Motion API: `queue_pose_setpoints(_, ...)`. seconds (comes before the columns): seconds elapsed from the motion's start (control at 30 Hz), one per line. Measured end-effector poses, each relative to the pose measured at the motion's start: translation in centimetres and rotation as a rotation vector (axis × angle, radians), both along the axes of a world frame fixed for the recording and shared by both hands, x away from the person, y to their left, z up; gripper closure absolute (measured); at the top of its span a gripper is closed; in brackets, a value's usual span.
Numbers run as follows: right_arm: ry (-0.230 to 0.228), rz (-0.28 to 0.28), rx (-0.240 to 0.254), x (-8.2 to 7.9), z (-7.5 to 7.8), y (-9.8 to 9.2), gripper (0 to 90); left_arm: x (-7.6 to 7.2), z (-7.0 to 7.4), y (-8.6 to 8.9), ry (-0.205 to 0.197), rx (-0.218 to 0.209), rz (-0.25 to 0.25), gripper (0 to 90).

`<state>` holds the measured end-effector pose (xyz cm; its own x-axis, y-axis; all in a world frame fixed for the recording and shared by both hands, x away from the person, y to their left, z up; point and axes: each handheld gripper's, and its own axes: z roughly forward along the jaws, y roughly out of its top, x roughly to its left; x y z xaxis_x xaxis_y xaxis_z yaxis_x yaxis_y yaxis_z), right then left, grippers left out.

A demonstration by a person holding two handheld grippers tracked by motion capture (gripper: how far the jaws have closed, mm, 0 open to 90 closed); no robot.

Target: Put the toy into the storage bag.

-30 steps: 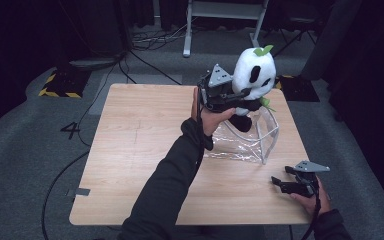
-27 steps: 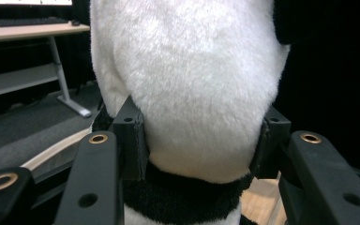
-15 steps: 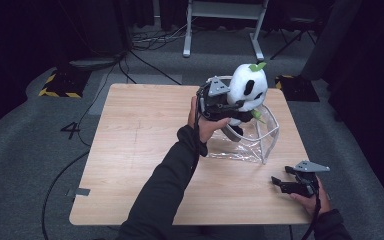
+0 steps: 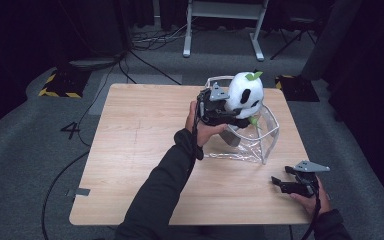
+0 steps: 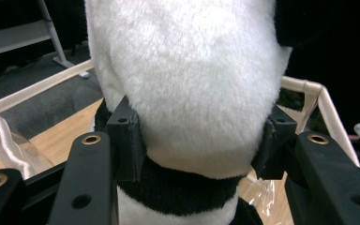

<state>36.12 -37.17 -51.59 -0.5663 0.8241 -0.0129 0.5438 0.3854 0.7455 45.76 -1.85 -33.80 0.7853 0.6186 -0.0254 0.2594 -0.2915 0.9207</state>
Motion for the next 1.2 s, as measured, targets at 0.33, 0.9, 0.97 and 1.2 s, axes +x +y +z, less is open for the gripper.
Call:
queue_pose_setpoints(0.33,-0.001,0.001,0.000,0.01,0.00,0.00,23.2,-0.39,-0.19,-0.33,0.025,0.080,0.002,45.0)
queue_pose_setpoints(0.9,0.002,0.002,0.007,0.04,0.00,-0.08,23.5,-0.54,-0.42,-0.07,0.065,0.146,0.009,36.9)
queue_pose_setpoints(0.97,0.002,0.002,0.006,0.01,0.00,-0.07,23.5,-0.52,-0.53,-0.16,0.071,0.162,0.010,36.2)
queue_pose_setpoints(1.2,0.003,0.002,0.006,0.01,0.00,-0.07,23.5,-0.60,-0.42,-0.40,0.085,0.179,0.014,29.2)
